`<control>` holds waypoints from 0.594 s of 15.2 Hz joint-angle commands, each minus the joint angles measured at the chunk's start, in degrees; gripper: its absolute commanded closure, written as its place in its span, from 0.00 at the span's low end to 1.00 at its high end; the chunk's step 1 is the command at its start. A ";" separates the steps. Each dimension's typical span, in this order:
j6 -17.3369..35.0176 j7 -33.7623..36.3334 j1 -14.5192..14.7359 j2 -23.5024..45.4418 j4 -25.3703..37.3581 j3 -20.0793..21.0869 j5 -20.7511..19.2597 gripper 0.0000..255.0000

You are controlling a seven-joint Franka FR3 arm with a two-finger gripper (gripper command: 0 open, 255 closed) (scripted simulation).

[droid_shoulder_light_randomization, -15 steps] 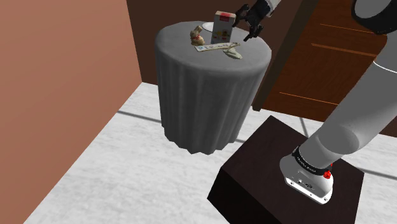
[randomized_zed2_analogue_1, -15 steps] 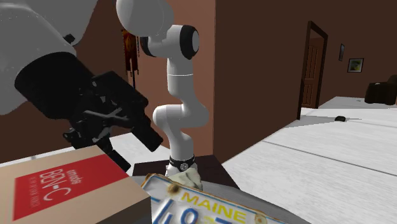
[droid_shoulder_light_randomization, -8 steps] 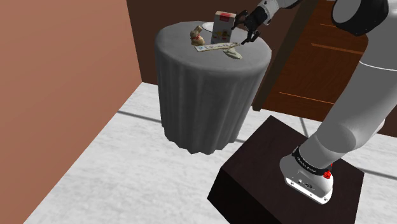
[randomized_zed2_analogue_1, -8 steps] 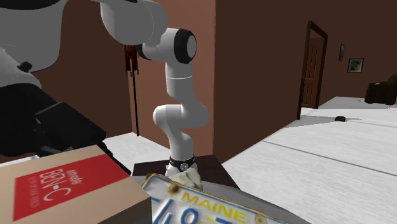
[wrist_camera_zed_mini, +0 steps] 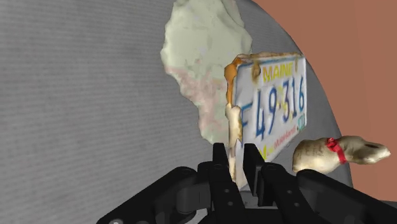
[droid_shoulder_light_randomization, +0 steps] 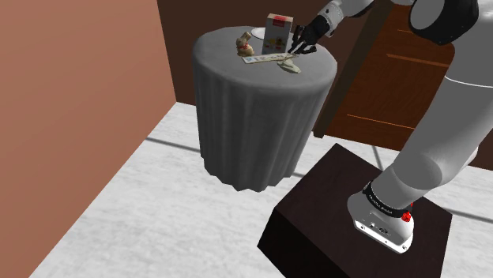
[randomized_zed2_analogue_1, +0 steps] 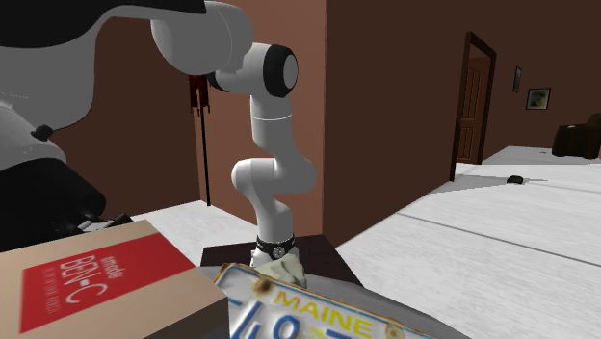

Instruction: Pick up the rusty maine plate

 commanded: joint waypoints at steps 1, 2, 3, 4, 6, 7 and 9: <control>0.03 -0.03 0.00 0.01 -0.04 0.00 0.00 1.00; 0.03 -0.03 0.00 0.00 -0.05 0.00 0.00 1.00; 0.04 -0.03 0.01 0.01 -0.04 0.00 0.01 1.00; 0.04 -0.03 0.01 0.00 -0.05 0.00 0.00 1.00; 0.03 -0.02 0.01 0.02 -0.02 0.01 0.01 1.00; -0.13 0.07 -0.04 0.07 0.21 -0.01 0.02 1.00; -1.01 0.99 -0.12 -0.27 1.18 -0.07 -0.13 1.00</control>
